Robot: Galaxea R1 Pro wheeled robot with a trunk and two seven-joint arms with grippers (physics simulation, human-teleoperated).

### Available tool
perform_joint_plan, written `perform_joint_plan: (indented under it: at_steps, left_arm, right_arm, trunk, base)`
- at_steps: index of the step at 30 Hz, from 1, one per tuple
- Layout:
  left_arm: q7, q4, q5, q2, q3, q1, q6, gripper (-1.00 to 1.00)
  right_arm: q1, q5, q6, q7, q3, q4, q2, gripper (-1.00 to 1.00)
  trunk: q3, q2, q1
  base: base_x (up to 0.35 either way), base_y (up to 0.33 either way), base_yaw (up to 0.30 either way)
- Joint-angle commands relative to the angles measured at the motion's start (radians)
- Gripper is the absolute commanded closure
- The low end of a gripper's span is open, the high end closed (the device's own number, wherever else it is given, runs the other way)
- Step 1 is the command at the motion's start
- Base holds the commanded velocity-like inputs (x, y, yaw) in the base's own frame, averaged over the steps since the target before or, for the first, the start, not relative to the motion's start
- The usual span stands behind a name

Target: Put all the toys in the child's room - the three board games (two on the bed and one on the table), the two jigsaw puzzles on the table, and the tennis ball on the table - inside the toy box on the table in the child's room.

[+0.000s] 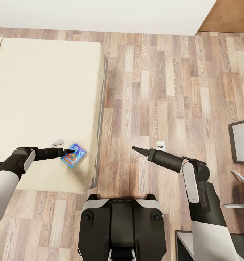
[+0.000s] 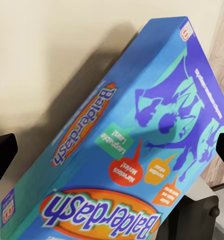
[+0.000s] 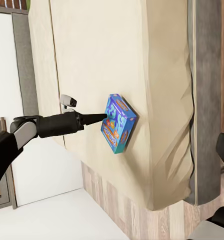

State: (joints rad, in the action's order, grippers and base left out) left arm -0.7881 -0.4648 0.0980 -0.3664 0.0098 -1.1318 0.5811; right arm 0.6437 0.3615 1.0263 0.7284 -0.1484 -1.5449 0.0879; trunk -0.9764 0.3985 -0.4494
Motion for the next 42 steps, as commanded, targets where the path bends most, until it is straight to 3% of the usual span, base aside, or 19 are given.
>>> perform_joint_plan:
  at_steps: [1,18,22,27,30,34,38,42]
  left_arm:
    - [0.000,0.000,0.008,0.000,0.001,0.000,0.010,-1.00]
    - [-0.001,0.000,0.009,-0.002,0.002,0.000,0.010,-1.00]
    - [-0.014,0.000,0.009,-0.002,0.004,0.000,0.010,-1.00]
    - [-0.038,0.000,0.009,-0.004,0.004,0.000,0.010,-1.00]
    - [-0.047,0.000,0.010,-0.004,0.005,0.000,0.010,-1.00]
    - [-0.056,0.000,0.011,-0.006,0.005,0.000,0.010,-1.00]
    - [-0.058,0.000,0.011,-0.010,0.006,0.000,0.011,-1.00]
    - [-0.058,0.000,0.012,-0.011,0.004,0.000,0.011,-1.00]
  right_arm:
    - [0.001,-0.005,0.004,0.008,-0.003,0.000,0.001,-1.00]
    - [-0.010,-0.006,0.004,0.010,-0.009,0.003,0.001,-1.00]
    - [-0.055,-0.005,-0.021,0.010,-0.018,0.003,-0.005,-1.00]
    - [-0.141,-0.001,-0.104,0.011,-0.033,0.004,-0.046,-1.00]
    - [-0.193,0.001,-0.151,0.011,-0.038,0.004,-0.058,-1.00]
    - [-0.272,0.004,-0.237,0.012,-0.081,0.004,-0.067,-1.00]
    - [-0.293,0.008,-0.258,0.016,-0.123,0.003,-0.069,-1.00]
    - [-0.298,0.003,-0.265,0.017,-0.136,0.003,-0.069,-1.00]
  trunk:
    - [-0.001,0.002,-0.001]
    - [-0.001,0.002,-0.001]
    - [-0.001,0.002,-0.001]
    - [-0.001,0.002,-0.001]
    - [-0.001,0.002,-0.001]
    - [-0.001,0.002,-0.001]
    - [-0.001,0.002,-0.001]
    - [-0.001,0.002,-0.001]
  base:
    - [0.000,0.000,0.000]
    - [0.000,0.000,0.000]
    - [0.000,0.000,0.000]
    - [0.000,0.000,0.000]
    - [0.000,0.000,0.000]
    - [0.000,0.000,0.000]
    - [0.000,0.000,0.000]
    - [0.000,0.000,0.000]
